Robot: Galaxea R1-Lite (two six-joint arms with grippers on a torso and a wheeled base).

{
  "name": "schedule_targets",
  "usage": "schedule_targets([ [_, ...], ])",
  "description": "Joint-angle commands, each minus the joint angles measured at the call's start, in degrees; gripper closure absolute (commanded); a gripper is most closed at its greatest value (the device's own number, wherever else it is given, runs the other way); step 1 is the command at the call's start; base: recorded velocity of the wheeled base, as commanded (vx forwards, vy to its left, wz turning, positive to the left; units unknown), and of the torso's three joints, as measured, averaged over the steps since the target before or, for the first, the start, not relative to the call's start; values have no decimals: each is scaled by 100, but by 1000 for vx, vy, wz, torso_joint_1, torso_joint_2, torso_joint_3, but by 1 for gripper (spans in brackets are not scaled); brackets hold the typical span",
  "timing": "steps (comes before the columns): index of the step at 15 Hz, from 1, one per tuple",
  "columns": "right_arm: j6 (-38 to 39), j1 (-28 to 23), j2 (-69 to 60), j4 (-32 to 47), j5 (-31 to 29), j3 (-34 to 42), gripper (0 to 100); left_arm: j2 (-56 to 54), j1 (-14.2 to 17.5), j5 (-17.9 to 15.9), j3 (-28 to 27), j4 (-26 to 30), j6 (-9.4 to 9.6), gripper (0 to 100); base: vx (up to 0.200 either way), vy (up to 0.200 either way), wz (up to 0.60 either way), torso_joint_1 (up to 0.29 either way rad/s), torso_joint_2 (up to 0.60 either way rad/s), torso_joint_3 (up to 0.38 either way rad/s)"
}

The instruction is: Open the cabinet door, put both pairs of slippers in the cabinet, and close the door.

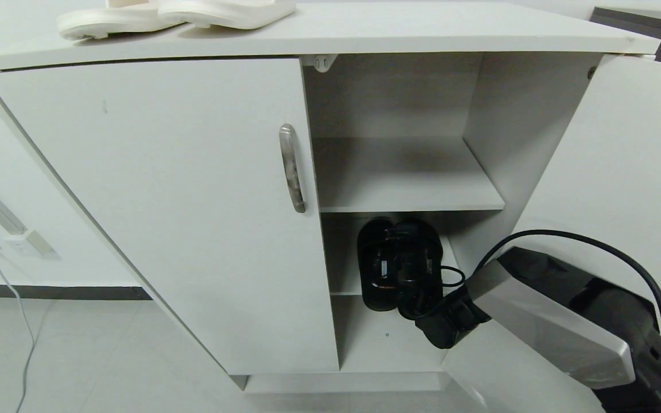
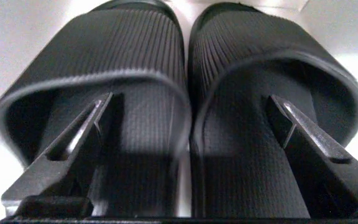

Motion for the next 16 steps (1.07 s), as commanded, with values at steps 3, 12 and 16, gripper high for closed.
schedule_targets([
  [3, 1, 267, -1022, -745, -49, 1683, 0, 7, 4, 0, 0, -1, 8, 100, 0, 0, 0, 0, 0, 0],
  [12, -8, 856, -1796, -2309, -348, 4118, 0, 7, 4, 0, 0, -1, 0, 100, 0, 0, 0, 0, 0, 0],
  [16, -16, 856, -1805, -2318, -348, 4144, 0, 7, 4, 0, 0, -1, 0, 100, 0, 0, 0, 0, 0, 0],
])
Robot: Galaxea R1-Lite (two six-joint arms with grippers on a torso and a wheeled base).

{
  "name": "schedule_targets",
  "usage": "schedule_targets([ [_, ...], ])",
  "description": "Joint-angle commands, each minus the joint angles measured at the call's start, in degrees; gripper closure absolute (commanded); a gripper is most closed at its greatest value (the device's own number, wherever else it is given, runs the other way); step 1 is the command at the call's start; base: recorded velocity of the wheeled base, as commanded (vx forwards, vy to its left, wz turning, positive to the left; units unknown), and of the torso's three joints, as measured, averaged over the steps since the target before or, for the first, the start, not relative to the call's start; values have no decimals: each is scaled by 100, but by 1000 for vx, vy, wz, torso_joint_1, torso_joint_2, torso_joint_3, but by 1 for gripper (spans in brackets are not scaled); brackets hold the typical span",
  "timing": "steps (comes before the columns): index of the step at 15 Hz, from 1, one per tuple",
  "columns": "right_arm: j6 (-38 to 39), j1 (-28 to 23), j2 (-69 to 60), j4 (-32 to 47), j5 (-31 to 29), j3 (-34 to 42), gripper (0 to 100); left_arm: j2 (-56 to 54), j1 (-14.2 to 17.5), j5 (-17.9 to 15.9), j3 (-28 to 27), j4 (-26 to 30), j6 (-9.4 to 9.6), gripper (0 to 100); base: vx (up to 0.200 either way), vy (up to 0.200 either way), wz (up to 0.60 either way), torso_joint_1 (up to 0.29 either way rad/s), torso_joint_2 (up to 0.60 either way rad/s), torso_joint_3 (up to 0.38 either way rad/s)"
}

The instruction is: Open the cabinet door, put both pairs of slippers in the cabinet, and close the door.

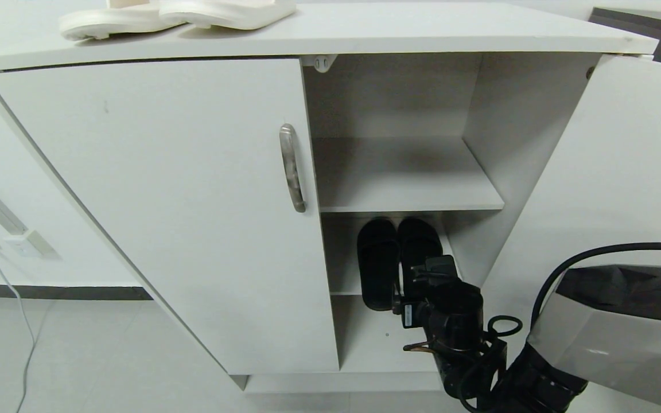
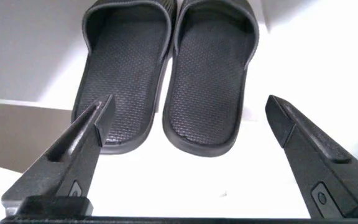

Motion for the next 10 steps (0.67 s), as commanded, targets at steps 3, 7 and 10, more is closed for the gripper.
schedule_targets([
  [3, -7, 6, -24, -79, 2, 17, 0, 7, 4, -1, 0, -1, 0, 100, -67, 0, 0, -1, -1, 1],
  [7, -16, 15, -15, -87, -7, 17, 0, 7, 4, -1, 0, -1, 0, 100, -200, 0, 0, 6, 1, 2],
  [10, -42, 85, -59, -131, 2, 61, 0, 7, 4, -10, 0, -1, 17, 100, -67, 0, 0, -2, 1, 4],
])
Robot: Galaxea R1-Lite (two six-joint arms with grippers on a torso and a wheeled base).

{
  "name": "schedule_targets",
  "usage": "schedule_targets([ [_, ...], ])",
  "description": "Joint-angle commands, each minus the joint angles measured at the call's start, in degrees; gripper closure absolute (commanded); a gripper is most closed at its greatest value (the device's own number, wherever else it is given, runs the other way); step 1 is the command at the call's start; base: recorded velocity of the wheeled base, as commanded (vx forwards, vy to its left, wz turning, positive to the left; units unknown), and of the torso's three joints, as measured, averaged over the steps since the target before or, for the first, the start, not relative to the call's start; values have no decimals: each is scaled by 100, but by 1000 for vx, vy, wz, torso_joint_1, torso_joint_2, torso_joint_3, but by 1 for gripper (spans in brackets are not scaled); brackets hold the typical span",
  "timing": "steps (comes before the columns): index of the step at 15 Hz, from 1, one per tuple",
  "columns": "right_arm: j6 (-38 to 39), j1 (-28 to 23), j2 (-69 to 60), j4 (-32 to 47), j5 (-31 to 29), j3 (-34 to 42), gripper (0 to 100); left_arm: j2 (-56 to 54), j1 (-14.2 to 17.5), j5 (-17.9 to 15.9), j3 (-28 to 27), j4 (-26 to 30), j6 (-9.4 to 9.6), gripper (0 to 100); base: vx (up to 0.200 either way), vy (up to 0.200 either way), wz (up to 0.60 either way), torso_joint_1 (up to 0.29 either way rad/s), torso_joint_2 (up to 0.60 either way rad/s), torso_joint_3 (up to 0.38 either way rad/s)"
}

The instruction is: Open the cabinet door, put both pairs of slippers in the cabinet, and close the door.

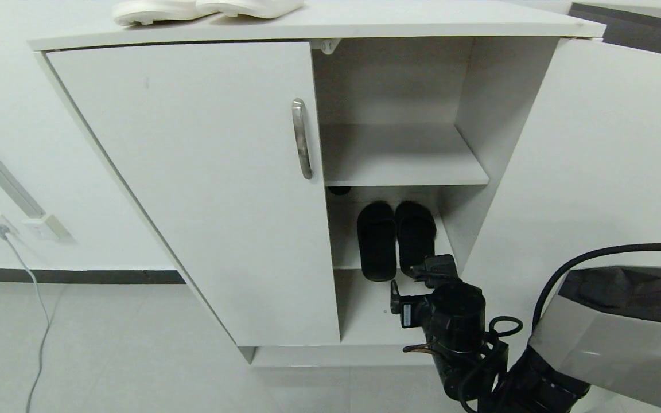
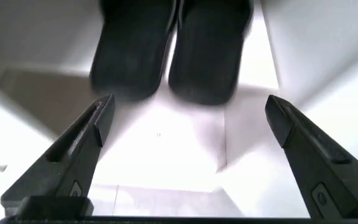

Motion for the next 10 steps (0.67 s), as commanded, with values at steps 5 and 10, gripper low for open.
schedule_targets([
  [5, -9, -1, -129, -47, 4, 108, 0, 7, 4, -1, 2, -1, -10, 100, 0, 0, 0, 0, 0, 0],
  [10, -9, 52, -138, -38, 4, 108, 0, 7, 4, -1, 2, -1, -10, 100, 0, 0, 0, 0, 0, 19],
])
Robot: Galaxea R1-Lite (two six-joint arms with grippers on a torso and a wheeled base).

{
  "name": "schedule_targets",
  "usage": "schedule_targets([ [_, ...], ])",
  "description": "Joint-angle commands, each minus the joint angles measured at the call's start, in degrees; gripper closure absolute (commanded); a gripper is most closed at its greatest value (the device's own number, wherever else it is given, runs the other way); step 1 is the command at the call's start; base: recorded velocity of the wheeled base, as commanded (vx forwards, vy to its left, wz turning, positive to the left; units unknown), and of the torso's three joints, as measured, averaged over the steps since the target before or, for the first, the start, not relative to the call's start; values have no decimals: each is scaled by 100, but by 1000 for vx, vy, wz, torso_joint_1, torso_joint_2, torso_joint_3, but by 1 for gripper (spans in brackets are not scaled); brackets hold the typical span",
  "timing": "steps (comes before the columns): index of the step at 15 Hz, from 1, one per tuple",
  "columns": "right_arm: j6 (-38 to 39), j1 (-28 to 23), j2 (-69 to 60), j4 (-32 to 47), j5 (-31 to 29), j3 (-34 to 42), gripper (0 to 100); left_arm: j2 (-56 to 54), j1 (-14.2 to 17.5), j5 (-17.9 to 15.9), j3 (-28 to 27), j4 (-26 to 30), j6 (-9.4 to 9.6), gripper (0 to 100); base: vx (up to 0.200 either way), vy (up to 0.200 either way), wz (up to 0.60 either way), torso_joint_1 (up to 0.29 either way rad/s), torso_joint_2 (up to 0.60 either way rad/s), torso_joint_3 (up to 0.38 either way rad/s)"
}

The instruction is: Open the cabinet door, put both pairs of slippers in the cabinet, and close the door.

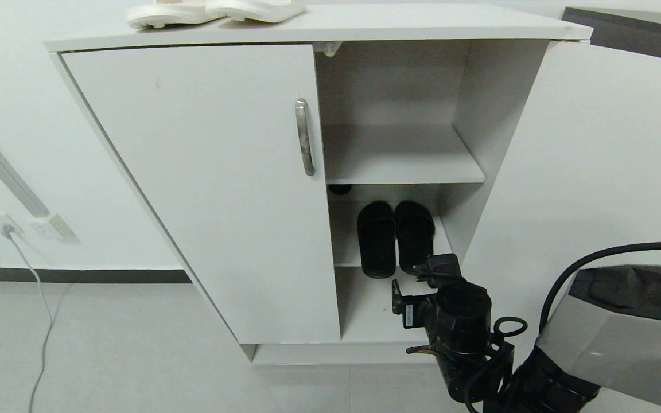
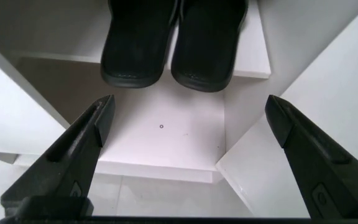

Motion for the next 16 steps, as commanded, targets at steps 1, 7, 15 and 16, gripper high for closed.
schedule_targets([
  [1, -1, 26, -3, -4, -1, -1, 0, 7, -1, 1, 0, -1, 0, 100, 0, 0, 0, 2, 2, 154],
  [7, -1, 35, -3, -13, -1, 16, 0, 7, -1, 1, 0, -1, 0, 100, 0, 0, 0, 4, 1, 193],
  [15, -150, 158, -477, -497, 852, 693, 0, 7, -1, 1, 0, -1, 26, 100, 0, 0, 0, 1, 1, 78],
  [16, -142, 176, -486, -497, 869, 702, 0, 7, -1, 1, 0, -1, 26, 100, 0, 0, 0, 0, 0, 0],
])
